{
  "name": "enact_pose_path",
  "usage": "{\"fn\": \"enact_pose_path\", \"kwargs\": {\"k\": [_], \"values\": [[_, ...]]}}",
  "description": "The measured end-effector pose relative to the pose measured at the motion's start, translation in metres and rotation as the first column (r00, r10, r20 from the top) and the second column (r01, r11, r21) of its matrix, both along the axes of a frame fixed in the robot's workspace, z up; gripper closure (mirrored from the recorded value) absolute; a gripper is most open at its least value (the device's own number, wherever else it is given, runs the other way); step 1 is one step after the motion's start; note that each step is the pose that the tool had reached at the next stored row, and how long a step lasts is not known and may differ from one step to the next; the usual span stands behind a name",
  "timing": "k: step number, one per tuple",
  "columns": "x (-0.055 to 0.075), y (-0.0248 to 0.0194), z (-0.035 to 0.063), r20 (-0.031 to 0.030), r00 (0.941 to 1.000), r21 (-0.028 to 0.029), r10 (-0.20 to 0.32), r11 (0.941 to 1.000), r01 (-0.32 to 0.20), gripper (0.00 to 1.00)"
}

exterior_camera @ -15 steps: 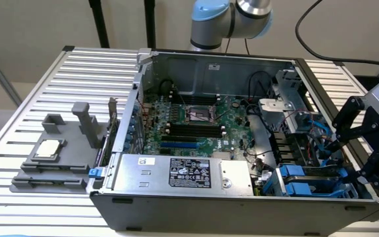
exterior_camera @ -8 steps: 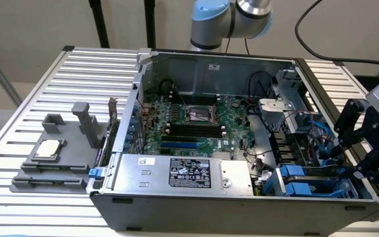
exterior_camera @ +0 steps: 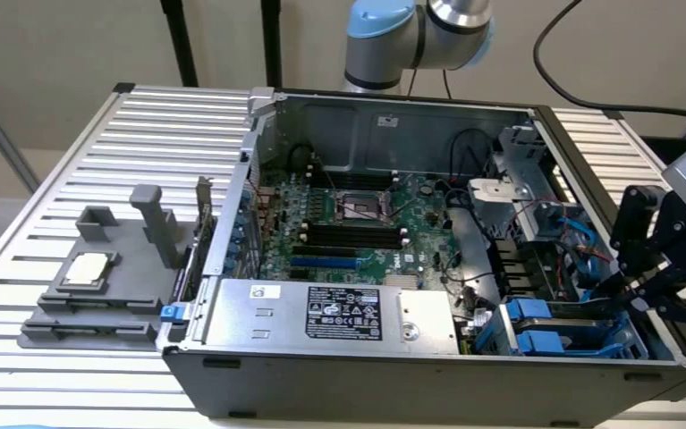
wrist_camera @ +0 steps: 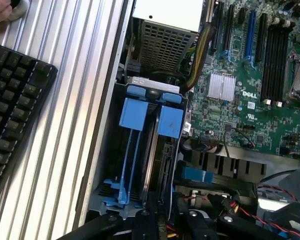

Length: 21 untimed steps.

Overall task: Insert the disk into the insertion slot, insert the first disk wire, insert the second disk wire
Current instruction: 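Insert the first disk wire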

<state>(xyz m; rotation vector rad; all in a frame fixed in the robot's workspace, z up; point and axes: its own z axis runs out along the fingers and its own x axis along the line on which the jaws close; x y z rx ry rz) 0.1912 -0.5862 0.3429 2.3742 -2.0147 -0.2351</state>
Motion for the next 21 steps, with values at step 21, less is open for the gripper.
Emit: {"fn": "enact_pose_path", "kwargs": {"k": [21], "values": [[-0.021,0.0001,0.0000,-0.0389,0.9986,-0.0144,-0.036,0.9993,0.035,0.83]]}}
